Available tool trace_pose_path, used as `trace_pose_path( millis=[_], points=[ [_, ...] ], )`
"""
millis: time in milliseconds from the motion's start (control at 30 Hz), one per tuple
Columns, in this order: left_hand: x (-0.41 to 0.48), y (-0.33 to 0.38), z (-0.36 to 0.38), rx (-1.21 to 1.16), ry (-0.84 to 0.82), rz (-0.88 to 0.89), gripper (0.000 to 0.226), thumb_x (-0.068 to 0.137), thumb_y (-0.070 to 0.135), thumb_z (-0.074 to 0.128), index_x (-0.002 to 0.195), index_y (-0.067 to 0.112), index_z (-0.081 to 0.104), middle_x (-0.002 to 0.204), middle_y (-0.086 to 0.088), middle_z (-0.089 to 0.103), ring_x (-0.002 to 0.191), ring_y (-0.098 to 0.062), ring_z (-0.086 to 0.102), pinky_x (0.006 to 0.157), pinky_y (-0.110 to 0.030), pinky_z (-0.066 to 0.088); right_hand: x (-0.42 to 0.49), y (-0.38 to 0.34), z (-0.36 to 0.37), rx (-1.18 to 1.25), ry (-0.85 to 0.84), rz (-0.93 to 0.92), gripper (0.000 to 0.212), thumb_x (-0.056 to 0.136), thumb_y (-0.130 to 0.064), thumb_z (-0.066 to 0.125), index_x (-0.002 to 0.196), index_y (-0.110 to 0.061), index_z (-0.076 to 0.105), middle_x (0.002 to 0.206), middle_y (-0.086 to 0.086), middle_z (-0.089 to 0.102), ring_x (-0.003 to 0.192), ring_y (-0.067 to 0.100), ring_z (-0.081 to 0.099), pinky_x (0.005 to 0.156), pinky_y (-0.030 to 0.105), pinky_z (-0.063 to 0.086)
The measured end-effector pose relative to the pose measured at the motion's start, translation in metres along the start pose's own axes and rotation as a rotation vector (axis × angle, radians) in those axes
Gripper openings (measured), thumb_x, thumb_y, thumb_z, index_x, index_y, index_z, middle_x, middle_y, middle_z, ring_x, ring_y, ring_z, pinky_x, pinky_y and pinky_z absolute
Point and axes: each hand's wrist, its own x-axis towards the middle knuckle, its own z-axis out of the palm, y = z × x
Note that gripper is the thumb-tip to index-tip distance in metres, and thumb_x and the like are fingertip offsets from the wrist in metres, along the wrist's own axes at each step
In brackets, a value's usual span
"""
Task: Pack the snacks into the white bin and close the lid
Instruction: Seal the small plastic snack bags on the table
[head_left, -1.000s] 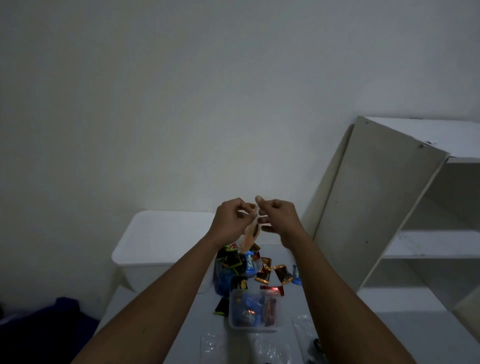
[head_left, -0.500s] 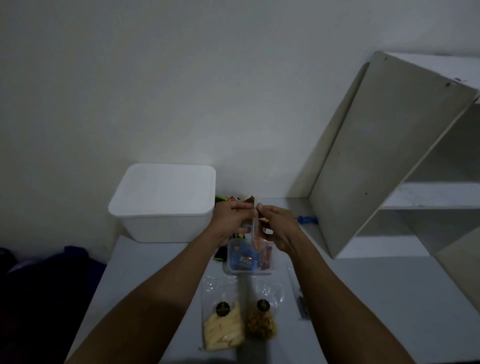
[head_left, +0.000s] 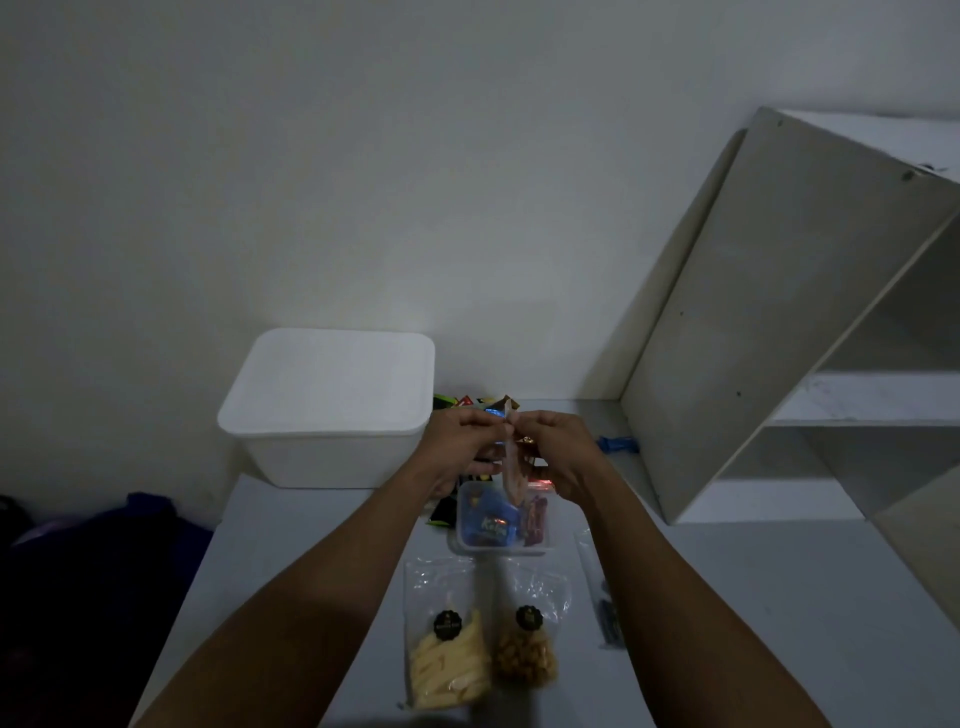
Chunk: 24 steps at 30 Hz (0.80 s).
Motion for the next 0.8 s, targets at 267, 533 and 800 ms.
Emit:
trace_pose_path(
  millis=[267,533,800],
  points=[
    [0.002,-0.002,-0.003,0.106,0.125,0.030,0.005,0.087,0.006,0.069,0.086,0.007,0.073,0.080,-0.013,0.073,0.067,-0.020,0.071,0.062,-0.038,0.062,0.001,0.002,0.011,-0.096,-0.003,-0.058,0.020,0.099,-0.019,0.058,0.089,-0.008,0.072,0.076,0.009,0.064,0.069,0.020,0.057,0.066,0.035,0.052],
    [0.002,-0.005,0.000,0.283,0.103,0.139,0.020,0.085,0.001,0.069,0.105,0.005,0.067,0.083,-0.007,0.071,0.069,-0.018,0.068,0.054,-0.029,0.058,0.005,0.005,0.016,-0.100,0.114,-0.062,0.022,0.099,-0.014,0.055,0.088,0.002,0.067,0.074,0.015,0.063,0.065,0.021,0.060,0.065,0.036,0.052],
    [0.005,-0.008,0.004,0.302,0.100,0.168,0.021,0.083,-0.006,0.071,0.080,0.015,0.072,0.086,-0.012,0.073,0.064,-0.025,0.070,0.065,-0.036,0.062,-0.001,0.005,0.012,-0.145,0.085,-0.106,0.011,0.093,0.001,0.059,0.096,-0.004,0.068,0.077,0.009,0.067,0.064,0.017,0.060,0.055,0.026,0.052]
  ],
)
